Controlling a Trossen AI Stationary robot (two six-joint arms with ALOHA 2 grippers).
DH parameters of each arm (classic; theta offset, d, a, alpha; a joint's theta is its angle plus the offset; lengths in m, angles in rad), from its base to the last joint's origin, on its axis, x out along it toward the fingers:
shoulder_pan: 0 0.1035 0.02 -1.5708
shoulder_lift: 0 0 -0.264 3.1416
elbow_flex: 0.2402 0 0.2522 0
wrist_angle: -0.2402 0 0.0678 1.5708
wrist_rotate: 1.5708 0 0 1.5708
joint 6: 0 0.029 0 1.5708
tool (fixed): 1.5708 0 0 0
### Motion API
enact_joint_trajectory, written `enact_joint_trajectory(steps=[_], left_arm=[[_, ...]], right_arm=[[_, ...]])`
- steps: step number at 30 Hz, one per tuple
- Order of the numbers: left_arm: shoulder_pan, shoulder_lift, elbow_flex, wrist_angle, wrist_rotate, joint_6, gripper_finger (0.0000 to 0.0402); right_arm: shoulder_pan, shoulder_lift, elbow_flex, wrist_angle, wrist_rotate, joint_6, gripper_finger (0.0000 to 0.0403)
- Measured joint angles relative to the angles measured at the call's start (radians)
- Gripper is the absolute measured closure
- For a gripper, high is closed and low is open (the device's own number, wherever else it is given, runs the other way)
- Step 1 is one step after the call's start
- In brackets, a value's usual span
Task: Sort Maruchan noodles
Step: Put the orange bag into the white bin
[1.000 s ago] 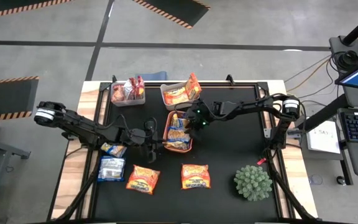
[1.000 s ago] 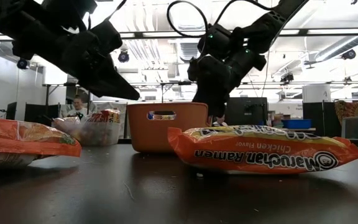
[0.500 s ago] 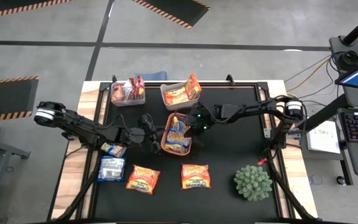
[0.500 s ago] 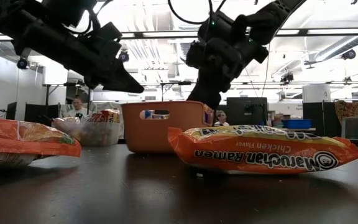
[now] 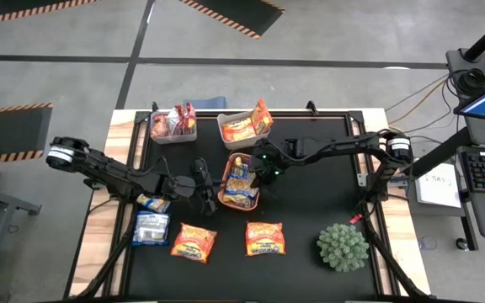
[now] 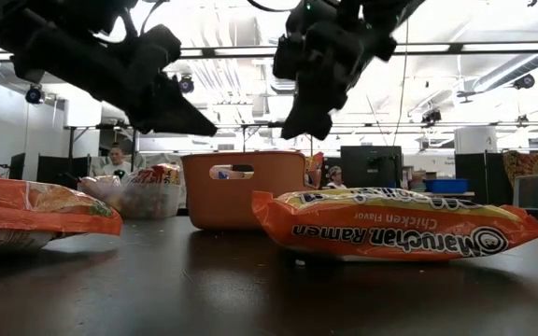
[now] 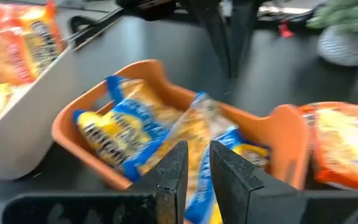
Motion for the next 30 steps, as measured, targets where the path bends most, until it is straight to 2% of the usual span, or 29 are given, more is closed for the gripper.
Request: enact_joint_trajectory(steps=[6, 9, 12, 18, 30], left_arm=[[-0.053, -0.015, 0.043, -0.003, 0.027, 0.081, 0.0352], [-0.082, -0.031, 0.07, -0.01, 0.026, 0.128, 0.0352], [-0.113, -0.053, 0.098, -0.032, 0.026, 0.162, 0.0352], [-0.173, -0.086, 0.152, -0.064, 0.026, 0.165, 0.0352], [-0.254, -0.047, 0.194, -0.075, 0.027, 0.151, 0.0352]], right_arm=[[0.078, 0.0, 0.105, -0.256, 0.0, 0.012, 0.0394], [0.136, 0.0, 0.119, -0.306, 0.0, 0.038, 0.0394], [0.2, 0.0, 0.117, -0.305, 0.022, 0.058, 0.0394], [0.329, 0.022, 0.115, -0.26, 0.189, 0.123, 0.0394], [0.475, 0.135, 0.115, -0.175, 0.298, 0.223, 0.0394]])
